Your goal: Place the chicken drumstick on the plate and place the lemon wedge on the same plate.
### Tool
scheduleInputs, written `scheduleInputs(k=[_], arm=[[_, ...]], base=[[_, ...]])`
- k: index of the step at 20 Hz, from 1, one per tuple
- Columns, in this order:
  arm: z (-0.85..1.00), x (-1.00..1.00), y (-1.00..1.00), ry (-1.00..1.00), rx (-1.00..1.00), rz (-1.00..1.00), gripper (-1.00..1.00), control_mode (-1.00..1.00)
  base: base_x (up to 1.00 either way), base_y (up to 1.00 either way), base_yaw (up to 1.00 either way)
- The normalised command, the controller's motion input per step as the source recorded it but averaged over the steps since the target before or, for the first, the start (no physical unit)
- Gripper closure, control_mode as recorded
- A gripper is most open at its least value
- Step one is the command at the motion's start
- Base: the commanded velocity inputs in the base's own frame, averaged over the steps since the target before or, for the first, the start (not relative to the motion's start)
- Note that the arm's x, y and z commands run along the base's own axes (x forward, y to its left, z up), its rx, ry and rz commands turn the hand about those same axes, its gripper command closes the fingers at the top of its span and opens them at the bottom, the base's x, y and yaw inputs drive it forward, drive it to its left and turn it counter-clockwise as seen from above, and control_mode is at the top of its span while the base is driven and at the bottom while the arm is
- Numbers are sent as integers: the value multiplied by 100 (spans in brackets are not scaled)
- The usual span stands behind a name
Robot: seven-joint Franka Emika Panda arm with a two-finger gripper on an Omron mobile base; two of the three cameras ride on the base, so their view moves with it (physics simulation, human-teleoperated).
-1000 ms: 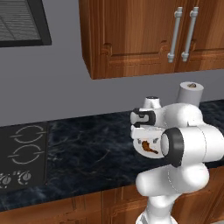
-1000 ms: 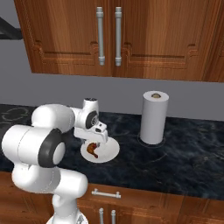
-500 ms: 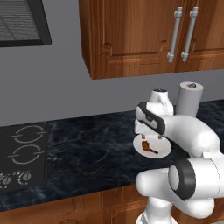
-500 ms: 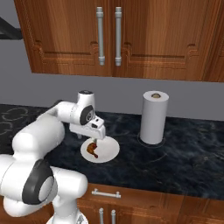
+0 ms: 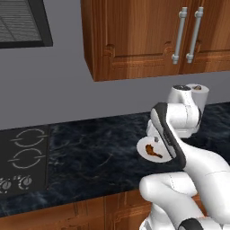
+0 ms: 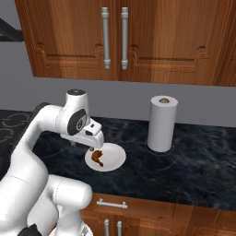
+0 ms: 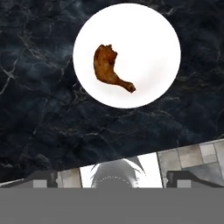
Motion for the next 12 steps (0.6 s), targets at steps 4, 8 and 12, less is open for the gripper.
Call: scheduleInputs(k=[4, 8, 12], arm=[[46, -69, 2, -10, 0, 2, -100, -100], [40, -25, 33, -5, -1, 11, -100, -100], [32, -28, 30, -4, -1, 16, -100, -100]], base=[[0, 0, 0], [0, 0, 0], [0, 0, 0]])
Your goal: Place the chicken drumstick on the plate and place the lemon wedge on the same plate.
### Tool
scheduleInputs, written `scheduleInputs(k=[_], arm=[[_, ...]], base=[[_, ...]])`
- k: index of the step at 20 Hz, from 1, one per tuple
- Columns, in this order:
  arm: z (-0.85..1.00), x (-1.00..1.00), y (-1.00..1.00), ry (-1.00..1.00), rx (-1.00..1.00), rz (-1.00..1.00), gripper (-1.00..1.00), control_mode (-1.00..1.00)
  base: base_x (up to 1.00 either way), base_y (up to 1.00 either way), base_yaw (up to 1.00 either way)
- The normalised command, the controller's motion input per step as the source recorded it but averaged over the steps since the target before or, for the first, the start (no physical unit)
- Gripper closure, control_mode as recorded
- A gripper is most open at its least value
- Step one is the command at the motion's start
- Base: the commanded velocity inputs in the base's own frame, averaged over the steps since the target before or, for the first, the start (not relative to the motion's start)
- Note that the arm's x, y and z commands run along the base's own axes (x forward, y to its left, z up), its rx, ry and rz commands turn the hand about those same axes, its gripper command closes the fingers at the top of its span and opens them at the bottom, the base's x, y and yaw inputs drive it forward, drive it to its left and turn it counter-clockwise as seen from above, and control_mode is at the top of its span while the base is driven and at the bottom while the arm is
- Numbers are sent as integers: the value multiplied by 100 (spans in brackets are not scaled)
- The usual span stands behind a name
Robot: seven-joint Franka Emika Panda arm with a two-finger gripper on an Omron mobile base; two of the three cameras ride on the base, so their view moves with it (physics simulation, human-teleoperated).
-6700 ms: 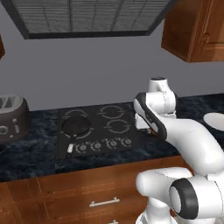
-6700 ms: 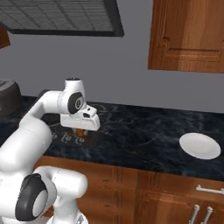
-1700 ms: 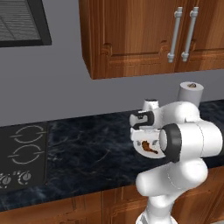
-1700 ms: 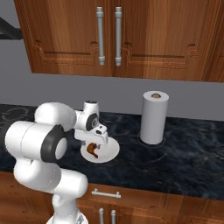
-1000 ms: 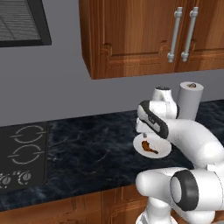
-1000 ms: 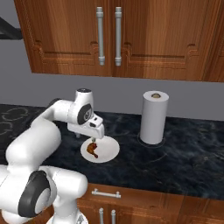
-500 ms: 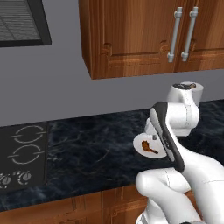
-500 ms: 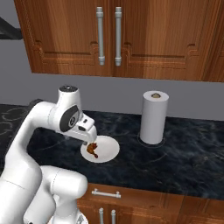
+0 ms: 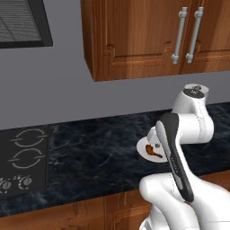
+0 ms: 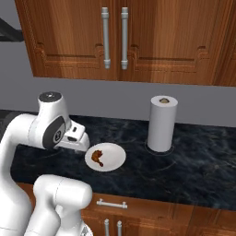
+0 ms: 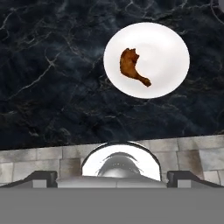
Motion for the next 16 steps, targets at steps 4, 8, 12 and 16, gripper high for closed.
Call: scheduleInputs(k=[4, 8, 12, 16], arm=[[23, -32, 18, 0, -2, 13, -100, -100], [12, -37, 2, 0, -2, 0, -100, -100], [14, -14, 0, 0, 0, 0, -100, -100], [9, -10, 0, 0, 0, 0, -100, 100]], base=[[0, 0, 0], [0, 0, 0], [0, 0, 0], [-7, 0, 0]])
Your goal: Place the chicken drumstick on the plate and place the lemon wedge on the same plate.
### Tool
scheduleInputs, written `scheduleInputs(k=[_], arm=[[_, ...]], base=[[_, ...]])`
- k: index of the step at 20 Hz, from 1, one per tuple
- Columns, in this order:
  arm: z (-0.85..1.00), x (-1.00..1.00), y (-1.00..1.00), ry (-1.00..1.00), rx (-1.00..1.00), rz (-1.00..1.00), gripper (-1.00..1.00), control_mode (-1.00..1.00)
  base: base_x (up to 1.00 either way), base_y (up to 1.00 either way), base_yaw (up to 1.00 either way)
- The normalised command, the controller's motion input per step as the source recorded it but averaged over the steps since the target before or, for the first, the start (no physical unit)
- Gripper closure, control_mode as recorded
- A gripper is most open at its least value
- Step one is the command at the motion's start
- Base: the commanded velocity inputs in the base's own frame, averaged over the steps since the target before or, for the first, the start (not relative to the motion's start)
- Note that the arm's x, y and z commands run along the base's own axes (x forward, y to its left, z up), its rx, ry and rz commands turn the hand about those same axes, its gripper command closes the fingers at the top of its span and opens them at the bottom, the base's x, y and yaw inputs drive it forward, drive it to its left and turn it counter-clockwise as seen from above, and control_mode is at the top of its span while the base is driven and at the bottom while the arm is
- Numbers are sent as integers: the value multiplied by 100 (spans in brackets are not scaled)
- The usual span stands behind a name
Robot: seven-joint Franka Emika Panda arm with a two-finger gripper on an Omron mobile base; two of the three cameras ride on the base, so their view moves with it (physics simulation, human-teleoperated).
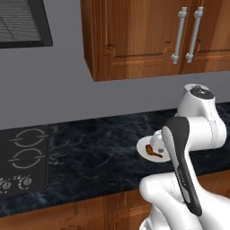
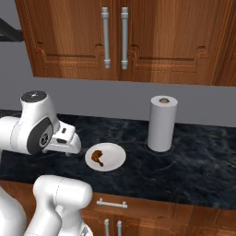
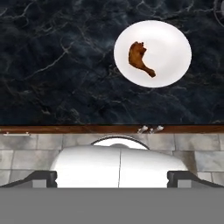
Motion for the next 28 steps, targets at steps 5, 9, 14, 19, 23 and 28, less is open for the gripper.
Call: scheduleInputs(k=[5, 9, 14, 19, 23, 28], arm=[[0, 0, 0, 0, 0, 0, -100, 100], [0, 0, 0, 0, 0, 0, -100, 100], [0, 0, 0, 0, 0, 0, -100, 100], [0, 0, 0, 0, 0, 0, -100, 100], [0, 0, 0, 0, 0, 0, -100, 100], [0, 0, 0, 0, 0, 0, -100, 100]], base=[[-81, 10, -2], [-100, 76, -3], [-55, 100, 0], [-5, 100, 0], [0, 100, 0], [0, 100, 0]])
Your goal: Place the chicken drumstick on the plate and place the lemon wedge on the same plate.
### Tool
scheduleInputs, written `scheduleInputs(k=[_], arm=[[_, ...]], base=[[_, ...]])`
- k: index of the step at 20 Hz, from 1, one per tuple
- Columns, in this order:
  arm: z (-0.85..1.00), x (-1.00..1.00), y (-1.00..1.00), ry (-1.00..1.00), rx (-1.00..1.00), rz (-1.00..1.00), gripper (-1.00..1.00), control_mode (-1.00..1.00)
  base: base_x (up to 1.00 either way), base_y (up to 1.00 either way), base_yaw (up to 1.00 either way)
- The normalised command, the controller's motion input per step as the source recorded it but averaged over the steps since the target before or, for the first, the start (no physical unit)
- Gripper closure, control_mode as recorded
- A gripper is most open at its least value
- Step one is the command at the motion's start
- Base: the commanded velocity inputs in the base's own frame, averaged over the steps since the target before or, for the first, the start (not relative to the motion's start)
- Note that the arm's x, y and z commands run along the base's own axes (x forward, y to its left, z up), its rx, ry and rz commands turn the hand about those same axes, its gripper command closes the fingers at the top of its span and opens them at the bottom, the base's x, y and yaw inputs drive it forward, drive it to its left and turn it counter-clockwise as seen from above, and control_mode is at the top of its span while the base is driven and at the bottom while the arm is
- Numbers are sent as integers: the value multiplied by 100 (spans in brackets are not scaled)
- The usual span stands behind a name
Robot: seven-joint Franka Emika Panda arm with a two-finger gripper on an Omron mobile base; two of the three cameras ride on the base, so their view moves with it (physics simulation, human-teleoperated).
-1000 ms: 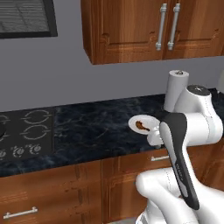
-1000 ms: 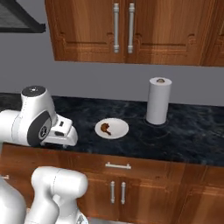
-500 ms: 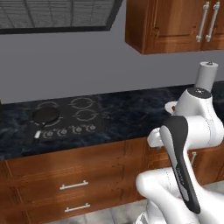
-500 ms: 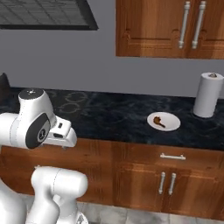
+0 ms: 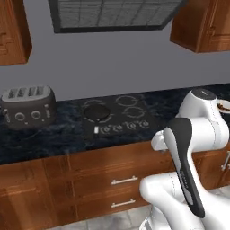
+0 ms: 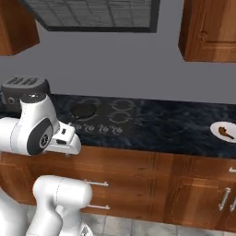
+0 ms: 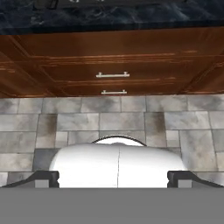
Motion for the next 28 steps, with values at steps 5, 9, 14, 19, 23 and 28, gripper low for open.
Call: scheduleInputs(k=[5, 9, 14, 19, 23, 28], arm=[[0, 0, 0, 0, 0, 0, -100, 100], [0, 0, 0, 0, 0, 0, -100, 100], [0, 0, 0, 0, 0, 0, -100, 100], [0, 0, 0, 0, 0, 0, -100, 100], [0, 0, 0, 0, 0, 0, -100, 100], [0, 0, 0, 0, 0, 0, -100, 100]], base=[[9, 100, 0], [43, 100, 0], [64, 100, 0], [56, 100, 0], [22, 99, 0], [24, 72, 0]])
